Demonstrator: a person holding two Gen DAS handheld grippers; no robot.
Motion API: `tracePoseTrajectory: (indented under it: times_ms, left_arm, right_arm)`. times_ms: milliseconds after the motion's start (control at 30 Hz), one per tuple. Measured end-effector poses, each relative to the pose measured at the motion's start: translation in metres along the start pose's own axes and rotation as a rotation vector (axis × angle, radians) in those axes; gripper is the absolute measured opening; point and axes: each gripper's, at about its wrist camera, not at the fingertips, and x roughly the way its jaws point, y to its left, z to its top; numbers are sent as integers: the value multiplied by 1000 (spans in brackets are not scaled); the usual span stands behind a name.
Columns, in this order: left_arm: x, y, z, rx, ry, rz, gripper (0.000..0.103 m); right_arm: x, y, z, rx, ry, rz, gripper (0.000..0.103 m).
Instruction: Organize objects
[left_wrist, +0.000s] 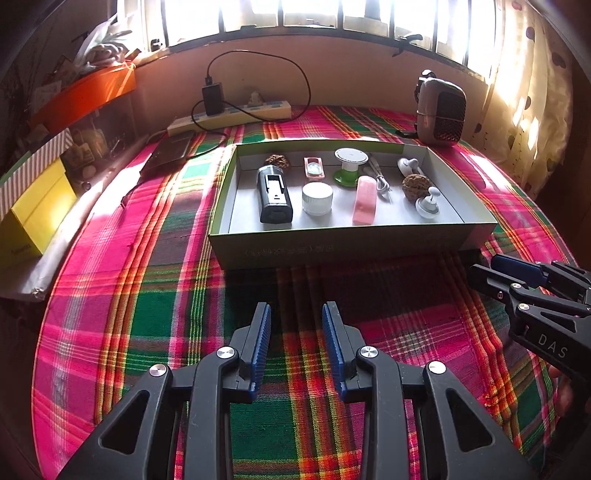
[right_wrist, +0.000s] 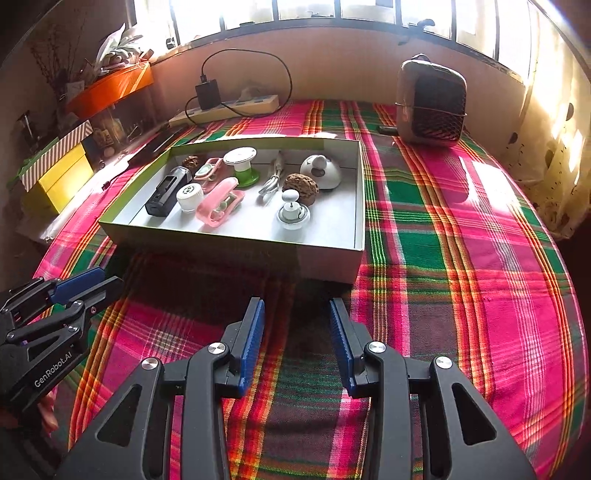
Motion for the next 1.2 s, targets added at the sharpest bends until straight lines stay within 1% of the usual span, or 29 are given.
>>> tracePoseTrajectory:
  times_ms: [33,67,167,267,367,567,767,1200]
  left_arm:
    - [0,1,-1,-5,0,3,27]
    - [1,1,-1,-6,3,4,27]
    - [4,1,-2,-7,11,2,27]
    - [7,1,-2,-16,19,-23,27]
    - [10,-2,-2,-8,21,-9,27]
    - [13,0,1,-27,22,-22,27]
    - [13,-1,2,-30,22,-23,28]
    - [13,-1,2,-30,22,-25,28]
  right_arm:
    - [1,-1,0,3,2,-2,55]
    - [1,-2,-1,8,3,-3,58]
    - [4,-5,-3,16,13,-6,58]
    - [6,-7,-4,17,16,-15,58]
    - [6,-8,-3,15,18,-21,58]
    - [9,-11,0,15,23,-60,58]
    - [11,-9,0,3,27,-81,58]
    - [12,-9,0,3,30,-95,61]
